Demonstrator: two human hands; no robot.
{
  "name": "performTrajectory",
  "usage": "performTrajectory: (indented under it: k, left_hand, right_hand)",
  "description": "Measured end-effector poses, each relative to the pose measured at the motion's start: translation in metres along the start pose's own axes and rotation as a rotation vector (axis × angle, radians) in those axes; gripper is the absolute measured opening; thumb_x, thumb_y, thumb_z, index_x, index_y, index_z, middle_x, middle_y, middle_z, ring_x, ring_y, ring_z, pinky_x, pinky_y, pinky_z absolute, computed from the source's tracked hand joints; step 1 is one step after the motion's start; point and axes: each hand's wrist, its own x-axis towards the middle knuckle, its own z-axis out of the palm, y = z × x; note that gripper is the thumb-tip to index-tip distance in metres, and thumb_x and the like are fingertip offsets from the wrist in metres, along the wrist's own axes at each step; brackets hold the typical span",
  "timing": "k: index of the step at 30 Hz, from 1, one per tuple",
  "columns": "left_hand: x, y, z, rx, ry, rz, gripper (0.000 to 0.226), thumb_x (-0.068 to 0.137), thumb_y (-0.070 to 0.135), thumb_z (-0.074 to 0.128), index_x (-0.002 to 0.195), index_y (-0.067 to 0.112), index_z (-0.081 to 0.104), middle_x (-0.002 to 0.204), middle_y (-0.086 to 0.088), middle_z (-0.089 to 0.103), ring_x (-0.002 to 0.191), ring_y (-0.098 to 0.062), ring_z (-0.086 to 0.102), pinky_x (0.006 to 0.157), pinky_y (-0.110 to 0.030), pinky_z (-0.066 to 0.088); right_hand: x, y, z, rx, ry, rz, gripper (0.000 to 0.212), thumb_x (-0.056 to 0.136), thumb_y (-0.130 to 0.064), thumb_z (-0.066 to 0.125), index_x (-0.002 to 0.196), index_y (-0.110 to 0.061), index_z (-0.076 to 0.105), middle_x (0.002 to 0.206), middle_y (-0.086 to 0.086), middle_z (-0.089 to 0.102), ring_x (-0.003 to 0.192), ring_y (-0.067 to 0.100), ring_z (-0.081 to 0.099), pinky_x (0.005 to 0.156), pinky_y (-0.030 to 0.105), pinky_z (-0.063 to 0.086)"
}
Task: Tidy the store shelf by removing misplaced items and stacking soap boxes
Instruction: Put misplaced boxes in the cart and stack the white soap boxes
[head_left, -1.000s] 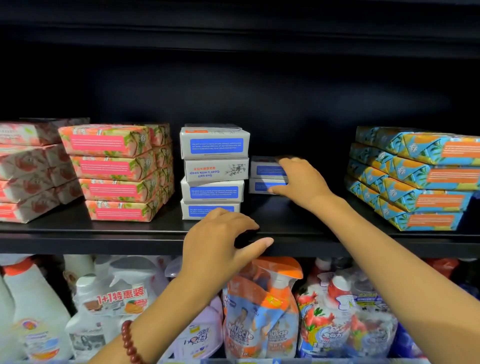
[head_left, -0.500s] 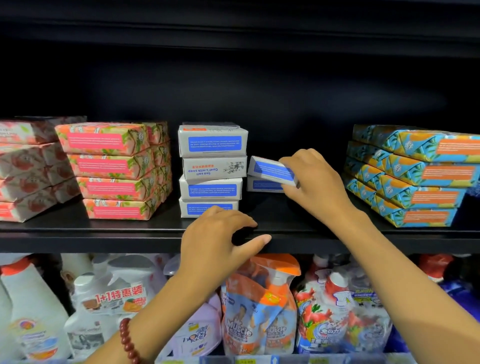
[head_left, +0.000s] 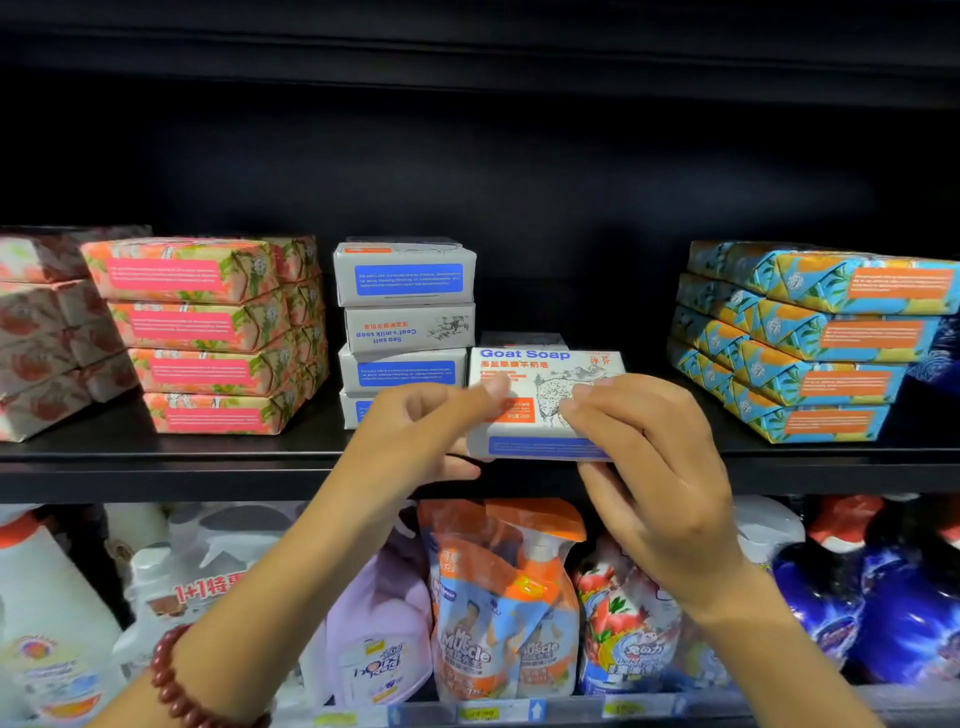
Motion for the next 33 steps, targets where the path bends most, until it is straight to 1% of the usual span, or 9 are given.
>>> performTrajectory:
  k: [3,6,11,14,17,19,25,29,33]
  left_hand:
    - [-0.002,-0.002,0.001,-0.130,-0.016,-0.011,0.019,0.060,0.029,0.071,0.065,0.012,0.075,0.074,-0.004,0.074,0.063,-0.008,0.067,0.055,-0.018,0.052]
    - [-0.002,-0.011,-0.004,-0.148,0.027,0.059,0.026,0.060,0.011,0.081,0.083,0.003,0.072,0.086,-0.013,0.074,0.080,-0.019,0.072,0.067,-0.024,0.056]
    - [-0.003,-0.024,-0.007,-0.195,0.017,0.152,0.037,0.064,0.016,0.078,0.098,0.006,0.069,0.096,-0.014,0.073,0.091,-0.025,0.070,0.076,-0.028,0.055]
    - [-0.002,-0.029,-0.008,-0.138,-0.004,0.248,0.046,0.060,0.024,0.079,0.102,0.009,0.068,0.104,-0.013,0.072,0.102,-0.029,0.067,0.088,-0.041,0.052]
    - [-0.002,-0.028,-0.008,-0.116,-0.038,0.302,0.040,0.062,0.022,0.078,0.101,0.018,0.070,0.108,-0.010,0.071,0.106,-0.026,0.065,0.090,-0.042,0.050]
    - [-0.002,-0.026,-0.009,-0.102,-0.057,0.328,0.040,0.060,0.021,0.079,0.099,0.023,0.070,0.108,-0.005,0.071,0.105,-0.021,0.065,0.086,-0.031,0.052]
    - [-0.002,-0.016,-0.012,-0.025,-0.140,0.234,0.063,0.052,0.034,0.078,0.112,0.019,0.064,0.107,0.005,0.072,0.101,-0.012,0.067,0.076,-0.020,0.052]
    - [-0.007,-0.014,-0.010,0.051,-0.133,0.330,0.061,0.050,0.026,0.081,0.108,0.016,0.064,0.105,0.006,0.072,0.099,-0.008,0.067,0.077,-0.015,0.050]
    - [-0.008,-0.018,-0.012,0.112,-0.059,0.475,0.059,0.054,0.022,0.083,0.109,0.018,0.062,0.109,0.004,0.070,0.106,-0.012,0.064,0.084,-0.019,0.049]
  right_hand:
    - [-0.001,0.002,-0.001,0.040,-0.070,0.006,0.031,0.084,-0.002,0.064,0.112,-0.004,0.055,0.114,0.010,0.054,0.110,0.025,0.051,0.102,0.025,0.037]
    - [0.002,-0.001,-0.006,0.162,-0.136,0.108,0.040,0.082,-0.019,0.070,0.117,-0.007,0.055,0.119,0.008,0.055,0.116,0.019,0.049,0.102,0.024,0.037]
    - [0.017,-0.005,-0.018,0.470,-0.124,0.586,0.060,0.077,-0.039,0.070,0.130,-0.020,0.050,0.129,-0.012,0.049,0.123,0.006,0.047,0.095,0.016,0.042]
    - [0.025,-0.002,-0.020,0.683,-0.209,0.753,0.061,0.069,-0.035,0.076,0.124,-0.031,0.052,0.119,-0.017,0.058,0.112,0.000,0.056,0.090,0.017,0.048]
    - [0.028,-0.003,-0.022,0.671,-0.210,0.692,0.054,0.064,-0.030,0.082,0.112,-0.033,0.058,0.109,-0.018,0.062,0.103,-0.001,0.059,0.081,0.014,0.049]
    - [0.027,-0.006,-0.022,0.563,-0.172,0.609,0.046,0.066,-0.028,0.081,0.107,-0.026,0.062,0.104,-0.016,0.062,0.103,0.000,0.058,0.079,0.012,0.048]
    - [0.015,-0.012,-0.014,0.300,-0.024,0.262,0.031,0.077,-0.005,0.062,0.105,-0.012,0.052,0.109,-0.001,0.055,0.111,0.003,0.049,0.092,0.011,0.040]
    - [0.017,-0.012,-0.013,0.312,-0.077,0.282,0.044,0.069,0.006,0.069,0.103,-0.012,0.047,0.117,0.003,0.051,0.117,0.007,0.046,0.092,0.009,0.039]
    - [0.019,-0.008,-0.019,0.521,-0.282,0.549,0.079,0.064,-0.028,0.080,0.132,-0.028,0.040,0.140,-0.012,0.038,0.128,0.002,0.040,0.098,0.012,0.037]
